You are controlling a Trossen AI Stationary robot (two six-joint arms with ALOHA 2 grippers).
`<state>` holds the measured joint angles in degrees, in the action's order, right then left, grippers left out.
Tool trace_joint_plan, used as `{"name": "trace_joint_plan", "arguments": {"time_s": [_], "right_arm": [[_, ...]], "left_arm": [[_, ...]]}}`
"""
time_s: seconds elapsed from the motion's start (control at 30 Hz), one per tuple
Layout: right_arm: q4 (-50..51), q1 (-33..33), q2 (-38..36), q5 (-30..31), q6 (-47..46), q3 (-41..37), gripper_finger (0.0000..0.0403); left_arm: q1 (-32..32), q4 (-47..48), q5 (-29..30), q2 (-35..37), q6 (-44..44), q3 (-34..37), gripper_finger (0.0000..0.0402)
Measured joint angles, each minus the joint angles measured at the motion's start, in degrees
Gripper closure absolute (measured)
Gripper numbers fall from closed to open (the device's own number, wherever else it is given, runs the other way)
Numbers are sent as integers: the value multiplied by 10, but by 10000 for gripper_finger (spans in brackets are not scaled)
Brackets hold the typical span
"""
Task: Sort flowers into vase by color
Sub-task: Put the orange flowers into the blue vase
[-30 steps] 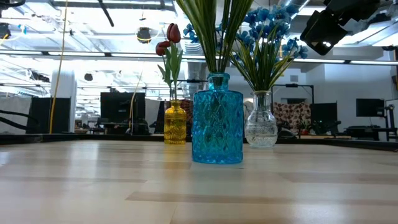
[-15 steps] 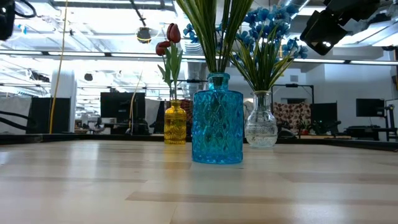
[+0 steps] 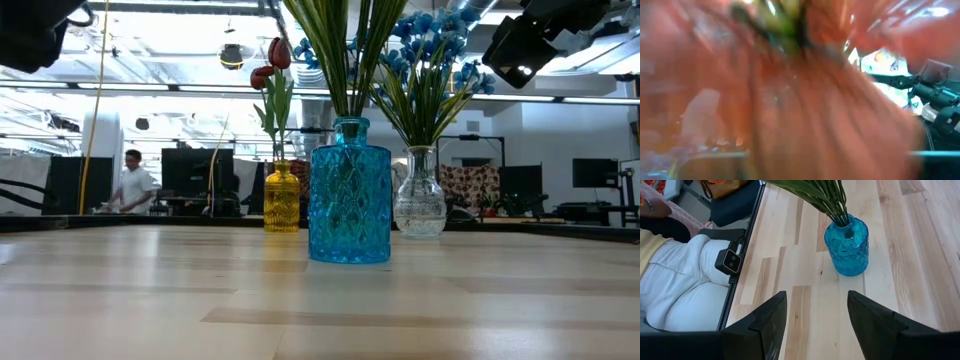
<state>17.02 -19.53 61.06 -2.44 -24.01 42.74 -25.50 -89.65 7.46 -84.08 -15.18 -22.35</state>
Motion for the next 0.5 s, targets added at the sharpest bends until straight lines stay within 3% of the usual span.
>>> {"name": "trace_joint_plan", "arguments": {"time_s": [0.5], "right_arm": [[1,0,0,0,0,0,168]], "left_arm": [[27,2,-9,-111,-17,-76,395]]}}
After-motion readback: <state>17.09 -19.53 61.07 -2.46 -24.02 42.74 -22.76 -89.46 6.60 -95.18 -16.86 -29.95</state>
